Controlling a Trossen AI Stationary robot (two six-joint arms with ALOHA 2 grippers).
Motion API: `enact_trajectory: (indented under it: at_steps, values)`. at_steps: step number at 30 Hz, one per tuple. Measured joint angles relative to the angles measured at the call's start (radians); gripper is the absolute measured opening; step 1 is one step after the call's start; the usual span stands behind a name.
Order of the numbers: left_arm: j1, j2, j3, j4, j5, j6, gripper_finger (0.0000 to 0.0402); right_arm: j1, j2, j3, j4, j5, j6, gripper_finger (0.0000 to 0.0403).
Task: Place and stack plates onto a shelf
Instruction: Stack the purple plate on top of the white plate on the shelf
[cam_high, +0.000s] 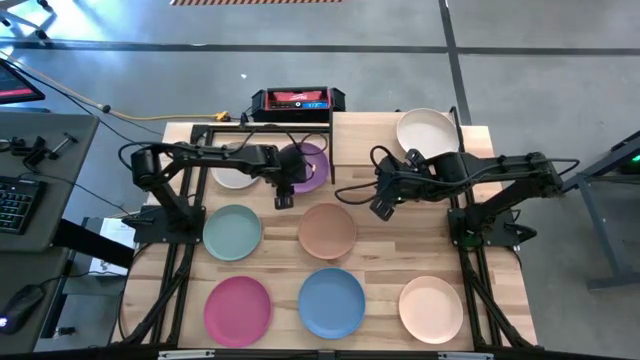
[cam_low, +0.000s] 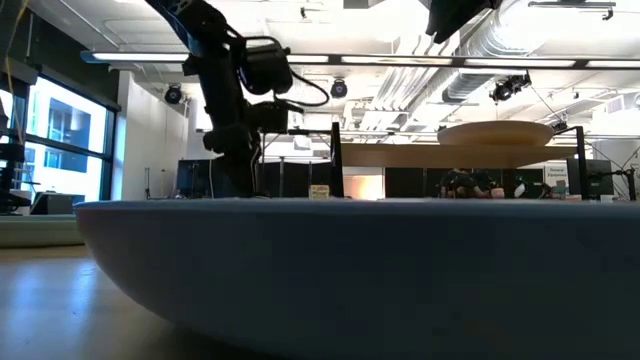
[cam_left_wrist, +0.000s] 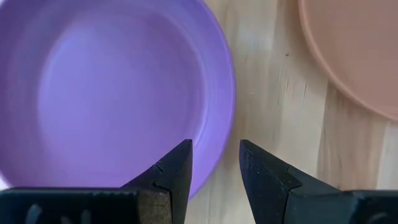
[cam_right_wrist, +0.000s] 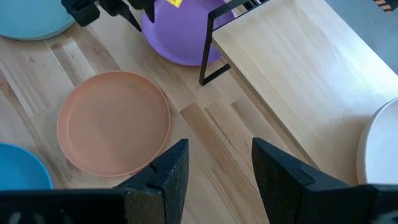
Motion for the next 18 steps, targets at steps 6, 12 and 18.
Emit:
enact_trajectory:
  at_steps: [6,12,18]
  values:
    - [0.0,0.039,0.0,0.002,0.004,0.001,0.0119,0.0,0.0,0.0,-0.003,0.0,0.0,0.0153]
    - [-0.002,0.046,0.0,0.002,0.005,0.034,0.0119,0.0,0.0,0.0,-0.006,0.0,0.0,0.0153]
    - [-0.005,0.049,0.0,0.001,0.004,0.062,0.0119,0.0,0.0,0.0,-0.006,-0.001,0.0,0.0153]
